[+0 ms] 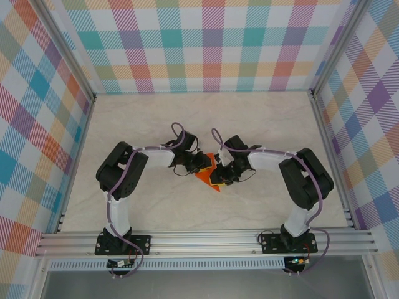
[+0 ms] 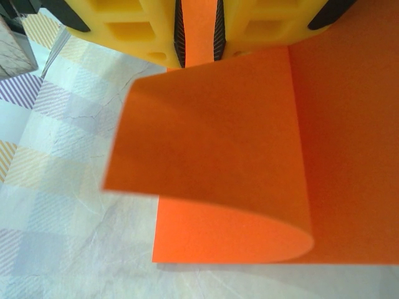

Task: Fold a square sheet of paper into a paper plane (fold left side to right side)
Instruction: Fourth fold the wing at the center of the table.

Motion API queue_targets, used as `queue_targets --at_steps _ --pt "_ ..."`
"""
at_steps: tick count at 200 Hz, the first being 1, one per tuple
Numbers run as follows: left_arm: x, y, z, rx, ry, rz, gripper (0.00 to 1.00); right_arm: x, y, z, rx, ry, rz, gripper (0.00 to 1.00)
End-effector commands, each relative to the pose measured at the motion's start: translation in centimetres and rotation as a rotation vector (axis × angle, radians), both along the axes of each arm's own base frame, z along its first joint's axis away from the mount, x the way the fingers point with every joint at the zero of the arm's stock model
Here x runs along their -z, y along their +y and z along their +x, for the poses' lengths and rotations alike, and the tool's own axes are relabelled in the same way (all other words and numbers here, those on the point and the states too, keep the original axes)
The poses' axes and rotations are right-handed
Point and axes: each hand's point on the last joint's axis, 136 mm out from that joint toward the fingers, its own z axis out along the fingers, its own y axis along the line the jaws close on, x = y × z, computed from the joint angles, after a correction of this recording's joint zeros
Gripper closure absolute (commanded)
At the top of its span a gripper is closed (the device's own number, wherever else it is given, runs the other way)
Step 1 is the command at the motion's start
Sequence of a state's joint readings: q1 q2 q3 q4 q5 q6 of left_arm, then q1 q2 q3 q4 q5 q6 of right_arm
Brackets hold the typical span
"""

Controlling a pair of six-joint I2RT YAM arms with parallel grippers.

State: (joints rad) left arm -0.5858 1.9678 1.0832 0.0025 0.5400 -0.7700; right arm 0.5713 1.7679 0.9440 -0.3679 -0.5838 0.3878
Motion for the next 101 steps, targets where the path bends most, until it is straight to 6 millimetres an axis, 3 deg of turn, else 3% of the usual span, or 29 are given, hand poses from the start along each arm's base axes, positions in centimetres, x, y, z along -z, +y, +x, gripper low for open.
queue_targets --at_steps 1,101 --pt "3.3 1.9 -1.6 -0.021 0.089 0.113 0.77 1.1 -0.5 -0.1 0.005 0.020 -0.039 0.76" --pt "3.3 2.0 -1.6 -0.024 0.088 0.113 0.78 1.2 -1.7 0.0 0.008 -0.014 -0.111 0.76"
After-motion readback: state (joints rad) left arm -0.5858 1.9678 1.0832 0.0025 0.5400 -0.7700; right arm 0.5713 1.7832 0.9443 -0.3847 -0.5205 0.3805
